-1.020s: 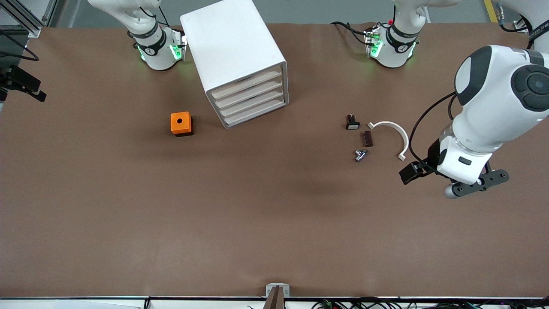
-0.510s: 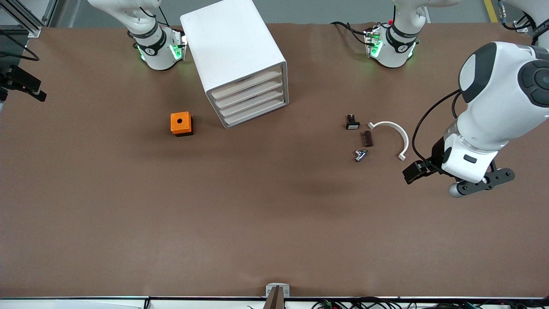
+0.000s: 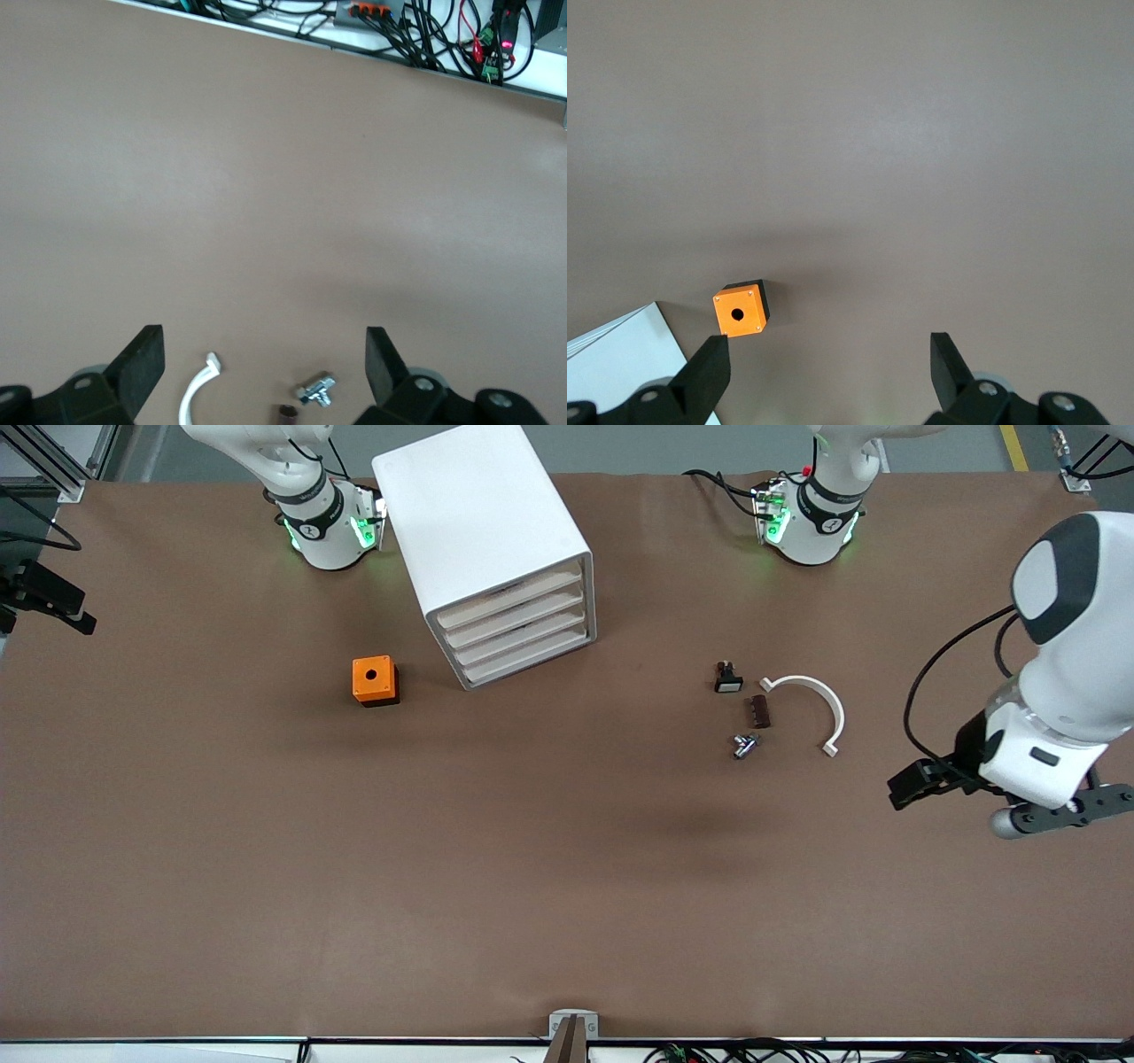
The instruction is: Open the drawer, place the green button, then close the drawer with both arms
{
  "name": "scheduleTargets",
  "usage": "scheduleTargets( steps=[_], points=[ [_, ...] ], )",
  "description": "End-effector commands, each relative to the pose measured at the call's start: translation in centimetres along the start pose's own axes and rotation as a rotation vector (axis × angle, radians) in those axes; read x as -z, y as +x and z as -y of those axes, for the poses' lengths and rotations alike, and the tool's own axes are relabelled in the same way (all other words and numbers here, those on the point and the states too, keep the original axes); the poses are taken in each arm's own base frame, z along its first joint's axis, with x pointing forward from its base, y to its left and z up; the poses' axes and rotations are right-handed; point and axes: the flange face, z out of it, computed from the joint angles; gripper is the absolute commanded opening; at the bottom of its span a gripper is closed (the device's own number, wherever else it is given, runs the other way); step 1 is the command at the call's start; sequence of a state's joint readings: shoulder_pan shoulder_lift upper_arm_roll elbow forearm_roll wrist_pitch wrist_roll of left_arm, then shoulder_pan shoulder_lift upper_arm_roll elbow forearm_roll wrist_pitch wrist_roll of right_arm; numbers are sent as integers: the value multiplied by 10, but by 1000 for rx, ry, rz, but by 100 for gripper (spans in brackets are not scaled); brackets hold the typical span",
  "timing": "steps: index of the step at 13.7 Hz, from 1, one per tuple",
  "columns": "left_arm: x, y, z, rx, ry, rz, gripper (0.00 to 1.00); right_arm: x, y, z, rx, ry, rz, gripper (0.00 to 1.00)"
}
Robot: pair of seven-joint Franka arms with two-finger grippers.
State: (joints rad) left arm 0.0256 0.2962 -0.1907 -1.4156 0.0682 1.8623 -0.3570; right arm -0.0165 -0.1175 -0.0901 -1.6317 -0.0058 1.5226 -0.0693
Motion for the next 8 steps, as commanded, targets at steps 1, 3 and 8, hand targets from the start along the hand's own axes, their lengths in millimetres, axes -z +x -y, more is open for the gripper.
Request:
scheduleTargets(
  steps=[1,3,8],
  points=[
    [30,-10,4,-29,19,-30,100,3,-8,-1,13,-3,-14,100],
    [40,-19,9,-30,41,11,100,3,-8,-1,13,-3,-14,100],
    [85,-44,34,-83,76,58,100,4,-9,-1,14,-3,-14,100]
  ],
)
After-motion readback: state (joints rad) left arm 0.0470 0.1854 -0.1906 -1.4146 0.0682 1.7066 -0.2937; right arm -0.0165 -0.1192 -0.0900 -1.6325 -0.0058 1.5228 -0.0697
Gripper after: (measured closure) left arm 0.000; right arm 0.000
